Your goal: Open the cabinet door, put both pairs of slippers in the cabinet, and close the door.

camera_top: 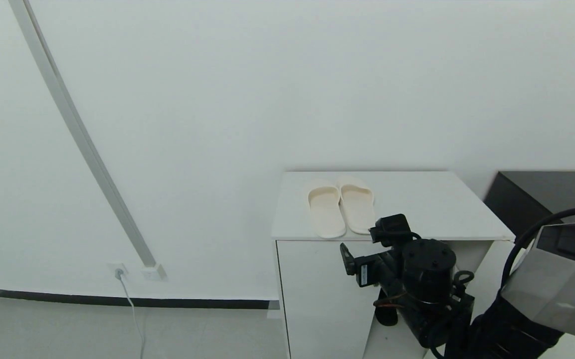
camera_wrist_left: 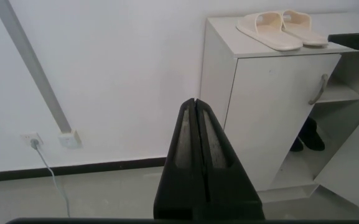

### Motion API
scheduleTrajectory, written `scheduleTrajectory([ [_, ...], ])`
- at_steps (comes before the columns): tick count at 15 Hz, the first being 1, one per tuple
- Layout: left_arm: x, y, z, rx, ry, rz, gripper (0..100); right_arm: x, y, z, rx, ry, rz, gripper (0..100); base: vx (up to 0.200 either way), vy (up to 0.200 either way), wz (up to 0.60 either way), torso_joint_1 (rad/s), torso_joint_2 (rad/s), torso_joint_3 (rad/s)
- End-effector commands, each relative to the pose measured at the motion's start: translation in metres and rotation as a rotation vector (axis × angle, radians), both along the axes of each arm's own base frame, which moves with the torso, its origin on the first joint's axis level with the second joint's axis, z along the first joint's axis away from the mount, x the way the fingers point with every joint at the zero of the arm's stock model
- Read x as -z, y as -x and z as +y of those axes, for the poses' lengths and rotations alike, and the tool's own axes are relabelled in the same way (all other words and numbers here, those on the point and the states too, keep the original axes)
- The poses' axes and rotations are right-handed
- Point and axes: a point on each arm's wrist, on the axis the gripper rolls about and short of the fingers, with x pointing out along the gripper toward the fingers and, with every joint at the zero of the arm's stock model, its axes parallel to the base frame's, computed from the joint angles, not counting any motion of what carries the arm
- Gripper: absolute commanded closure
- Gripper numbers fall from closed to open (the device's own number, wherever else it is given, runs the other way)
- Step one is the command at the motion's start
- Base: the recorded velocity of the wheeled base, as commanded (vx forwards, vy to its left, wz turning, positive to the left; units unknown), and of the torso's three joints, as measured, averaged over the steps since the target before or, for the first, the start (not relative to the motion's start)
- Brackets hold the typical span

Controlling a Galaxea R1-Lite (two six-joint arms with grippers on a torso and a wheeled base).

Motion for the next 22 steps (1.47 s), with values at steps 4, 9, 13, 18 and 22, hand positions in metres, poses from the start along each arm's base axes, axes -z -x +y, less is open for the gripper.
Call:
scheduleTrajectory([
  [4, 0.0, 0.0, 0.0, 0.0, -0.003, 0.001, 100, -0.072, -0.02, 0.009, 0.035, -0.048, 0.121, 0, 0.0, 0.0, 0.0, 0.0, 0.0, 0.0],
  [9, 0.0, 0.0, 0.0, 0.0, -0.003, 0.001, 100, -0.083, -0.012, 0.01, 0.041, -0.079, 0.191, 0, 0.08, 0.0, 0.0, -0.001, 0.0, 0.002],
  [13, 0.0, 0.0, 0.0, 0.0, -0.003, 0.001, 100, -0.063, -0.012, 0.01, 0.043, -0.06, 0.206, 0, 0.2, 0.0, 0.0, 0.002, 0.0, 0.004],
  [18, 0.0, 0.0, 0.0, -0.001, 0.0, 0.001, 100, -0.029, -0.014, 0.022, 0.023, -0.044, 0.216, 0, 0.16, 0.0, 0.0, 0.002, 0.0, 0.0],
  [22, 0.0, 0.0, 0.0, -0.001, 0.002, 0.001, 100, -0.01, -0.027, 0.034, 0.016, -0.046, 0.211, 0, 0.0, 0.0, 0.0, 0.0, 0.0, 0.0],
])
